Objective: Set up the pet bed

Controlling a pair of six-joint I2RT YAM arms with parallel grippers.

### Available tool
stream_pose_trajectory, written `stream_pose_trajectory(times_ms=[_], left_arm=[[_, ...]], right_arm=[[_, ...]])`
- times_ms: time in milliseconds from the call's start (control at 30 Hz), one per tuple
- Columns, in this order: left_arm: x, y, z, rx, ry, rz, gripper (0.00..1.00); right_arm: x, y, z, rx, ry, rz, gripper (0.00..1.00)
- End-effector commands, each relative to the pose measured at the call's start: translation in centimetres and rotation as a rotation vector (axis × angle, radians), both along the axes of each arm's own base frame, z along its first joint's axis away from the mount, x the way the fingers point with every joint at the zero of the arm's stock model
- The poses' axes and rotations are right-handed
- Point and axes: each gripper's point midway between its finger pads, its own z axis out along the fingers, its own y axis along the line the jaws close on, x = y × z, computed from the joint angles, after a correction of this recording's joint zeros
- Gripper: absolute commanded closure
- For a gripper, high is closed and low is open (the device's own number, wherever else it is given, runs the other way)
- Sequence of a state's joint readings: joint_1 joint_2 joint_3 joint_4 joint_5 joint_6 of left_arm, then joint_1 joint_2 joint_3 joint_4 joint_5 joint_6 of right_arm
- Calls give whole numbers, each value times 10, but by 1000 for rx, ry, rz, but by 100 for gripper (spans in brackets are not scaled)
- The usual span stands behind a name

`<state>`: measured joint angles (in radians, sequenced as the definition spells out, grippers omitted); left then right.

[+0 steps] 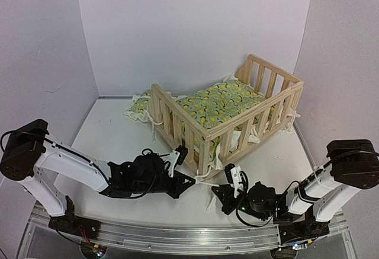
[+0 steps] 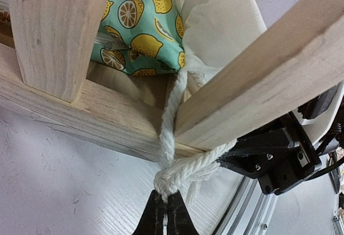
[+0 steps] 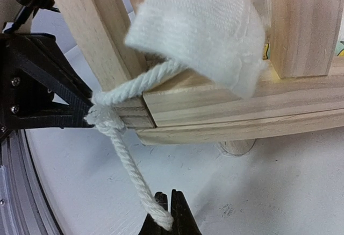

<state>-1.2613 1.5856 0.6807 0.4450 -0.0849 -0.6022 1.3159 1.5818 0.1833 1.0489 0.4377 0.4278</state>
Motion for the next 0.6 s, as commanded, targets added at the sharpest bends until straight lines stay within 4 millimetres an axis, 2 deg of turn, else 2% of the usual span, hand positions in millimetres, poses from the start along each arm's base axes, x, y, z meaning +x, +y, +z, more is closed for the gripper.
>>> stream_pose_trajectory(times_ms=[0, 233, 400, 567], left_arm=[[-1, -6, 13, -34, -3, -106, 100], [5, 7, 8, -46, 17, -175, 100], [1, 12, 18, -103, 8, -191, 100], [-4, 17, 15, -106, 22, -211, 97]], right_arm=[[1, 1, 15, 31, -37, 7, 99], [0, 2, 13, 26, -29, 15, 100], [0, 2, 11, 20, -27, 16, 100], [0, 5, 12, 15, -36, 20, 100]])
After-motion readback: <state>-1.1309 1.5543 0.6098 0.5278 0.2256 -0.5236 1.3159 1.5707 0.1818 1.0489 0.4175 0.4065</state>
